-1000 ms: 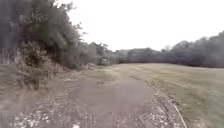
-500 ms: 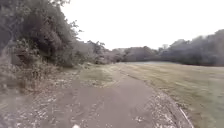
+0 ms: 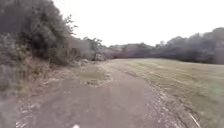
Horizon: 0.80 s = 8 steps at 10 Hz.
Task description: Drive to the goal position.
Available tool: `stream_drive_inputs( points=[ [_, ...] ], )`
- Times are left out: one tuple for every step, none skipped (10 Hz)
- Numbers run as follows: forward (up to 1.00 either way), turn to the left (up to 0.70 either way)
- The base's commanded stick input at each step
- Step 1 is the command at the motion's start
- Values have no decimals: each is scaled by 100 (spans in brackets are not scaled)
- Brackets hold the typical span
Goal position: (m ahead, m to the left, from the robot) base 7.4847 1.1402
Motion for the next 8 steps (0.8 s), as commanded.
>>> stream_drive_inputs(
  points=[
    [60,-15],
    [60,-15],
    [60,-15],
    [60,-15],
    [60,-15],
    [60,-15],
    [60,-15],
    [60,-15]
  ],
)
